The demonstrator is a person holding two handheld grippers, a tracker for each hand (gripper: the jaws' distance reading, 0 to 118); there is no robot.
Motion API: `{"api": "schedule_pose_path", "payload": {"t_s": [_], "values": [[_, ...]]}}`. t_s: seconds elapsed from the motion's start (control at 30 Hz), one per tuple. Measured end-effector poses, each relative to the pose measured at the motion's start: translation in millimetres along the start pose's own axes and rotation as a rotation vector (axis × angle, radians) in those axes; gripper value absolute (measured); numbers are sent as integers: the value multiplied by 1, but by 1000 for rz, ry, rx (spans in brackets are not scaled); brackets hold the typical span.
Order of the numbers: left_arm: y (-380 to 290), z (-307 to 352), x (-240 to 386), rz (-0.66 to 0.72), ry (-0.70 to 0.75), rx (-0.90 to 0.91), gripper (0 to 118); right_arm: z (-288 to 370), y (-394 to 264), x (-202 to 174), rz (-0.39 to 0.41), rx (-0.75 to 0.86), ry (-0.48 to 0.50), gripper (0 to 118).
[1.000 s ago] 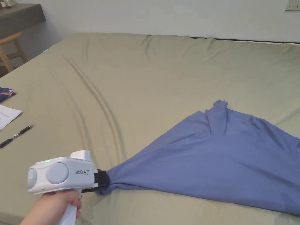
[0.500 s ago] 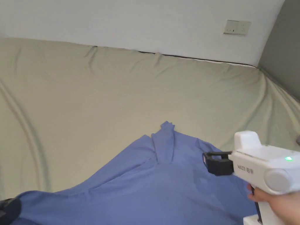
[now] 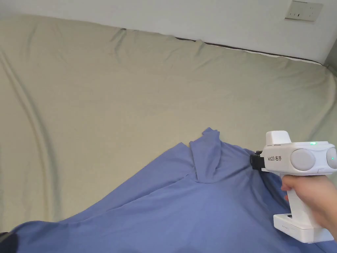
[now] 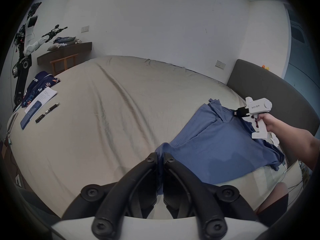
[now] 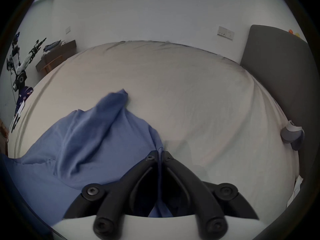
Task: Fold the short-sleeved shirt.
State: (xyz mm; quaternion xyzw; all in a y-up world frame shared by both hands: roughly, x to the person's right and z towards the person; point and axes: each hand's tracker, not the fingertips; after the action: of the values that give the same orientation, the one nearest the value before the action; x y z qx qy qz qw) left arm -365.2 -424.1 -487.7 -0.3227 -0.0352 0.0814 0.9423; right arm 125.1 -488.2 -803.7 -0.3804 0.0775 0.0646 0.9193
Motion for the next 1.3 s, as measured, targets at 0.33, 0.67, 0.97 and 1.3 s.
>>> {"api": "schedule_pose_path", "payload": {"t_s": [0.33, 0.67, 0.97, 1.3], "values": [[48, 55, 13, -38, -41, 139, 2, 209, 38, 28, -6, 338, -107, 3], [206, 111, 53, -74, -76, 399, 0, 440, 68, 68, -48, 656, -291, 3], [350, 117, 106, -214, 55, 542, 0, 490, 145, 70, -38, 794, -397, 3], [472, 72, 122, -236, 166, 660, 0, 439, 279, 79, -20, 905, -486, 3]]}}
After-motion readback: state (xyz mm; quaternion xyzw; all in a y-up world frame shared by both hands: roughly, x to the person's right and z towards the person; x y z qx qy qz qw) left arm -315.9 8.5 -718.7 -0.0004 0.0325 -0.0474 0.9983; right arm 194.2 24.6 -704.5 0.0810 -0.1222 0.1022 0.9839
